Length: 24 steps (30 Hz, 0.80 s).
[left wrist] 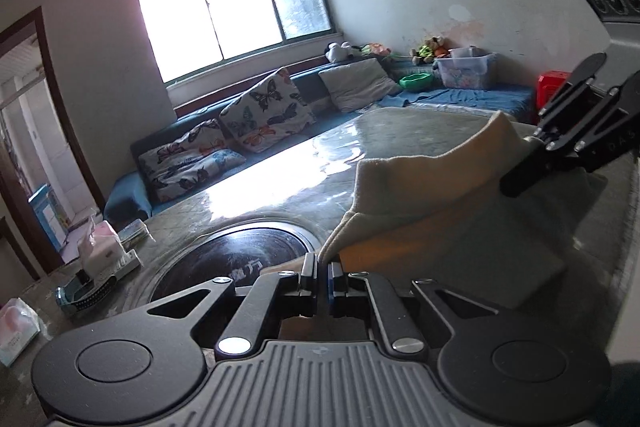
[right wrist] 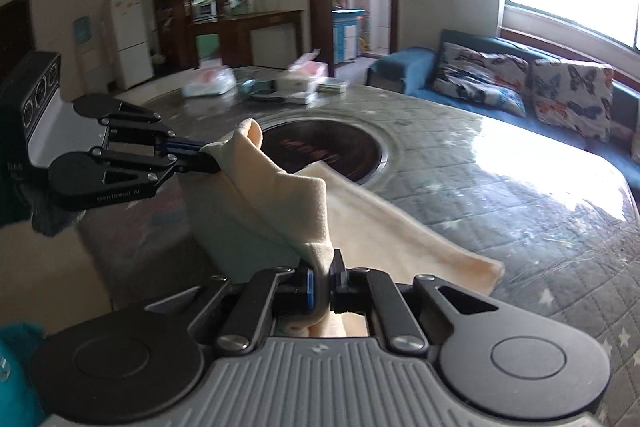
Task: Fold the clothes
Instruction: 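Lift the hem with both grippers and fold it over toward the collar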
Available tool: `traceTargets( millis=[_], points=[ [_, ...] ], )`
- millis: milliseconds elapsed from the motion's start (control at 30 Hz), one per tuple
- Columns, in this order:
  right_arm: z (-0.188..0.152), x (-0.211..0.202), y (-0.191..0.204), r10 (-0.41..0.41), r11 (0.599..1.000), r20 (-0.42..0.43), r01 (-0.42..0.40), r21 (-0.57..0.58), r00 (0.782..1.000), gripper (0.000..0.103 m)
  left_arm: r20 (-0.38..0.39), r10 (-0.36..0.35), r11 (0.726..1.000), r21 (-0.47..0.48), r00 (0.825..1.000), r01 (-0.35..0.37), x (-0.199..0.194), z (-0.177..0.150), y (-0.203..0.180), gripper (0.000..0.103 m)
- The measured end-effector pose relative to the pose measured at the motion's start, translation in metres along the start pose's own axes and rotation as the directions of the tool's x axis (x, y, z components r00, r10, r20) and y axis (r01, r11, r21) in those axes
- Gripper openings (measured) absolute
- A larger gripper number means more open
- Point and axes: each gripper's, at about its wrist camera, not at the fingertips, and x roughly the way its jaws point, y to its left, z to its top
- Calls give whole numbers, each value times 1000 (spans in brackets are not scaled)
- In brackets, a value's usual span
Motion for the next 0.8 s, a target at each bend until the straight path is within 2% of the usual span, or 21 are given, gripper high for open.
traceTargets(
  millis=[200, 333, 400, 433, 500, 567, 600, 700, 733, 800],
  points=[
    [16, 45, -47, -46, 996, -31, 49, 80, 998, 6, -83, 26, 999, -18, 996, -28, 78, 12, 5, 5],
    [8, 75, -71, -85, 983, -59, 94, 156, 995, 7, -141, 49, 999, -8, 989, -50, 118, 8, 1, 9],
    [1, 85, -80, -102, 973, -50, 111, 202, 993, 13, -172, 50, 998, -36, 984, -57, 131, 3, 3, 10],
    [-2, 90, -85, -113, 966, -42, 120, 231, 993, 16, -179, 50, 997, -48, 983, -59, 135, 2, 4, 13],
    [-7, 97, -95, -131, 950, -32, 135, 280, 991, 32, -174, 56, 996, -63, 983, -68, 135, 0, 6, 17],
    [-9, 98, -101, -138, 940, -29, 140, 310, 990, 34, -158, 65, 994, -72, 985, -77, 131, 1, 8, 23],
    [-10, 97, -105, -141, 935, -22, 141, 327, 990, 39, -151, 76, 993, -82, 986, -89, 127, 2, 10, 29],
    [-8, 90, -112, -160, 925, 12, 146, 351, 987, 42, -129, 104, 985, -126, 986, -121, 113, 8, 17, 34],
    [-5, 86, -113, -186, 920, 33, 163, 355, 982, 42, -123, 107, 982, -144, 987, -124, 108, 9, 19, 43],
    [-1, 81, -114, -232, 916, 52, 200, 349, 971, 44, -106, 105, 978, -169, 989, -122, 95, 9, 20, 54]
  ],
)
